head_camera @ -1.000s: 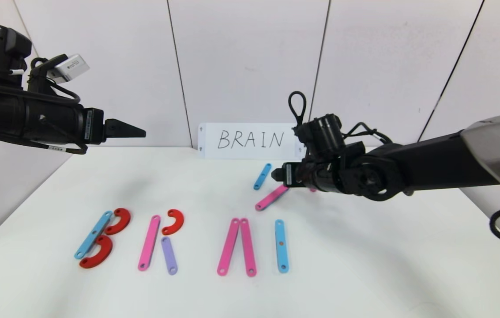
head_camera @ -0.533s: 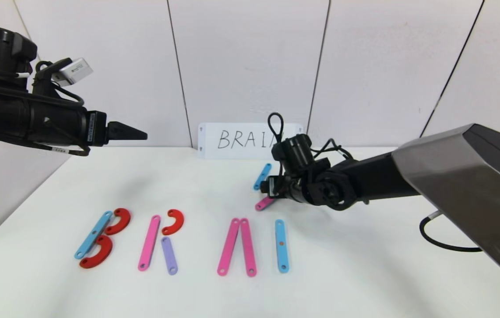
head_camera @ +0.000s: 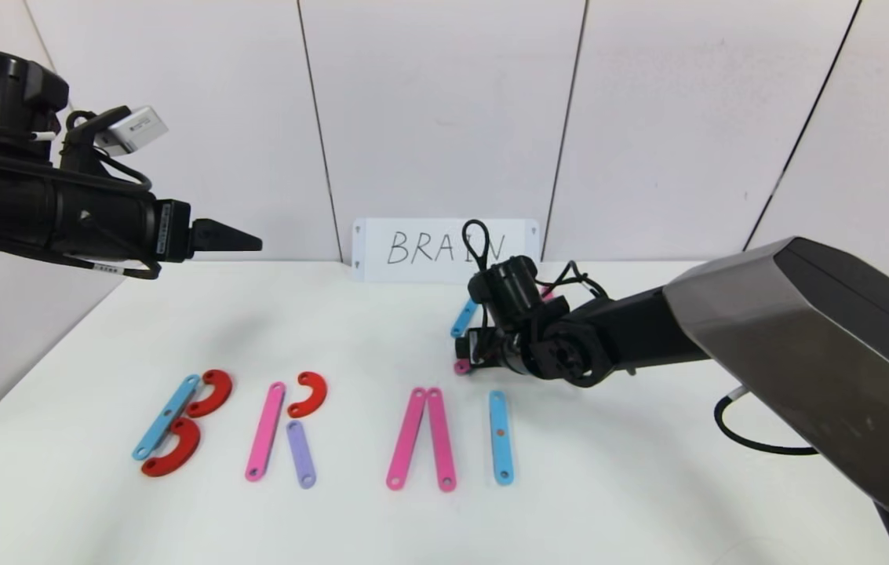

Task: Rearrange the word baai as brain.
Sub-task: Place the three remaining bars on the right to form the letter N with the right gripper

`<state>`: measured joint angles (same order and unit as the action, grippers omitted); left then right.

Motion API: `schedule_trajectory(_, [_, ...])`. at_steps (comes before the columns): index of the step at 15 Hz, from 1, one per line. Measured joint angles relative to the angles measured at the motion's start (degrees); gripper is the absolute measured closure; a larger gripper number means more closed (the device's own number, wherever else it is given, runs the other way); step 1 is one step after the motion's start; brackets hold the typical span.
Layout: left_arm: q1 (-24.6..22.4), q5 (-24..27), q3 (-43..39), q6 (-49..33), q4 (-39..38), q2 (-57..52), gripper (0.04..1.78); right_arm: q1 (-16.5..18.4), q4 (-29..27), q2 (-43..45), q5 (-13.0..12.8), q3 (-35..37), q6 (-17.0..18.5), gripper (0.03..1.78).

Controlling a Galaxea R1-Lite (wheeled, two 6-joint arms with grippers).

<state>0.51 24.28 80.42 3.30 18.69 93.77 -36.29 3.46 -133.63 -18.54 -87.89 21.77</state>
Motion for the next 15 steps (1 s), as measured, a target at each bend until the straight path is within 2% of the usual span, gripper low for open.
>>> schedule_trajectory(2, [0.01,0.02,0.0,0.02,-0.01,-0.06,0.08,-0.15,0.0,-0.18,0.02,0.0,-0.02,0.18])
schedule_trajectory(4, [0.01,0.0,0.0,0.0,0.0,-0.15,0.08,-0.17,0.01,-0.32,0.0,0.0,-0.02,0.38])
schedule_trajectory(9, [0.01,0.0,0.0,0.02,0.0,-0.17,0.08,-0.17,0.0,-0.32,0.0,-0.06,0.02,1.23])
schedule_trajectory(11, [0.01,0.02,0.0,0.02,0.0,-0.17,0.08,-0.17,0.01,-0.32,0.02,-0.06,0.02,1.48])
schedule_trajectory(15, [0.01,0.02,0.0,0.02,0.02,-0.17,0.08,0.1,0.0,-0.24,0.02,-0.24,0.0,1.51])
